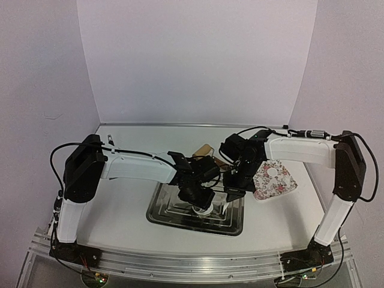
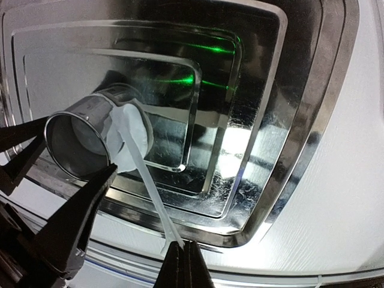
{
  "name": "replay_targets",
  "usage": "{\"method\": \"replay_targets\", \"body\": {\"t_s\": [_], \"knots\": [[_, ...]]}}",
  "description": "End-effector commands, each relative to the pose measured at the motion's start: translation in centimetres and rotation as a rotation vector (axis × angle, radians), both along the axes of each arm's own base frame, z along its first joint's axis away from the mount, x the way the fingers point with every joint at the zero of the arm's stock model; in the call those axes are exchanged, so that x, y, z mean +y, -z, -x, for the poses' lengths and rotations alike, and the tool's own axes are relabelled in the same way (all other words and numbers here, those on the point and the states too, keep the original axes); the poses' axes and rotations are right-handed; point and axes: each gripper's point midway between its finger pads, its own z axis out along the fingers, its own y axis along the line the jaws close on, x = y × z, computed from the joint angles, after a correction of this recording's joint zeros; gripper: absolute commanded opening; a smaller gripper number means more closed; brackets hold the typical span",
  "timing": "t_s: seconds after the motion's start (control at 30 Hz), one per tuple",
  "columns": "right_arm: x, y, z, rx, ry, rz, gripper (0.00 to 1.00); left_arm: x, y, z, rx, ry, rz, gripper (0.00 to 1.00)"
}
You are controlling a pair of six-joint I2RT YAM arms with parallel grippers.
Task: Roll out the dumpling wrappers from the dough
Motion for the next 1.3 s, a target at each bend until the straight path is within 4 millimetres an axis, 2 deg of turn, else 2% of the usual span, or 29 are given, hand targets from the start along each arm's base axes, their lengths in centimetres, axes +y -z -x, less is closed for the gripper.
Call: {"method": "replay_targets", "body": {"t_s": [0.0,0.47,0.83,1.0,1.27], "knots": [[-1.1,-1.0,1.4,0.034,0.020,0.005,0.00,3.8,3.1,0.0,0.009,-0.051,-0.187,0.44],[-2.0,-1.6,2.9,0.067,0.041,0.005,0.00,5.3,4.1,-1.5,0.024,-0.095,-0.193,0.43],[-3.6,-4.2,2.1,-0.029,0.099,0.037,0.00,8.1,5.1,-4.1,0.041,-0.215,-0.220,0.38],[-2.6,-4.5,2.0,-0.017,0.053,0.003,0.00,7.8,4.6,-5.5,0.049,-0.272,-0.183,0.39],[1.3,-6.2,3.3,0.026,-0.124,-0.164,0.00,7.5,5.2,-7.8,0.090,-0.370,-0.167,0.40]]}}
